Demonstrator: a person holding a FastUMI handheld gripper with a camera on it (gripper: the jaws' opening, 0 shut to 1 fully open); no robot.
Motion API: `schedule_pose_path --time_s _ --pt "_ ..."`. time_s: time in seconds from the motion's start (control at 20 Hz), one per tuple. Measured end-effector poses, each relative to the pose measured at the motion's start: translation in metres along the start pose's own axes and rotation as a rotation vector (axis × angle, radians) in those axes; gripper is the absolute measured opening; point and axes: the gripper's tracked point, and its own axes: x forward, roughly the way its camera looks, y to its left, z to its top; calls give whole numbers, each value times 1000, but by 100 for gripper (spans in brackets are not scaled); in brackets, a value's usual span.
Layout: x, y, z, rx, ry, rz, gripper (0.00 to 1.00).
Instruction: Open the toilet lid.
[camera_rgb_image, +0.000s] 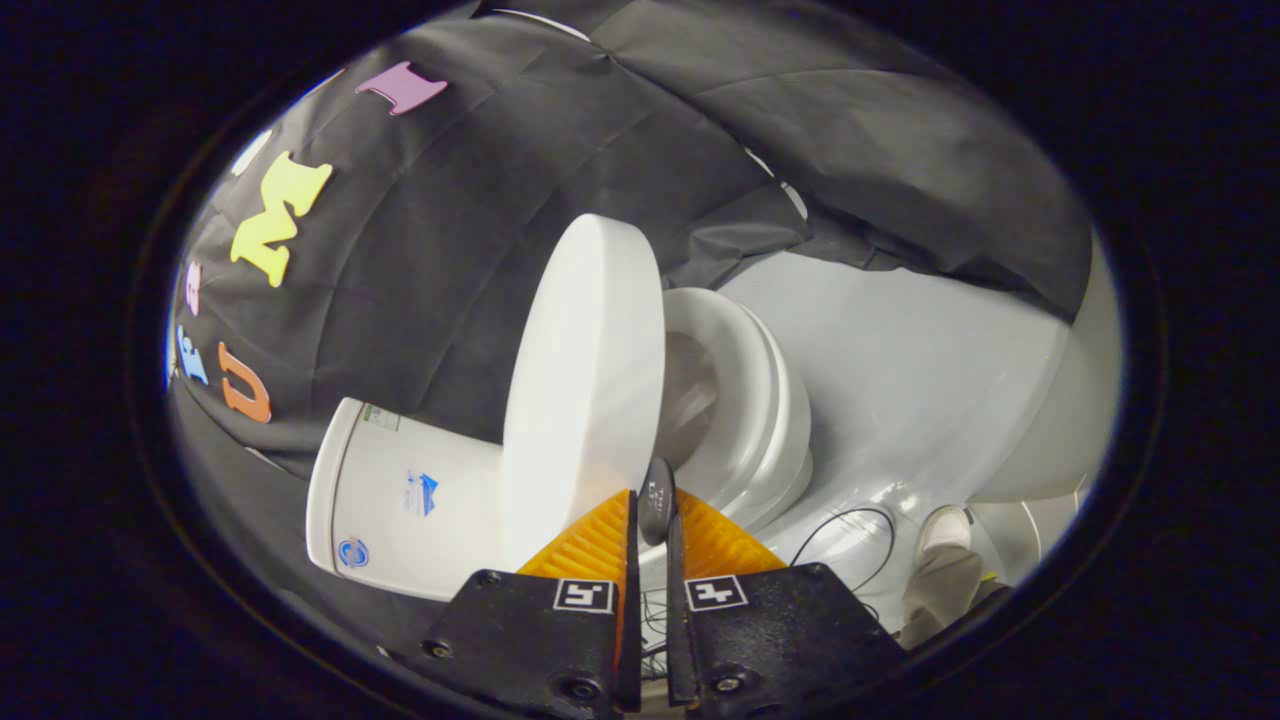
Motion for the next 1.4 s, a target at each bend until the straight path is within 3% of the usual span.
schedule_pose_path --time_s 1.4 --pt "-45 105 -9 -372 -106 -78 13"
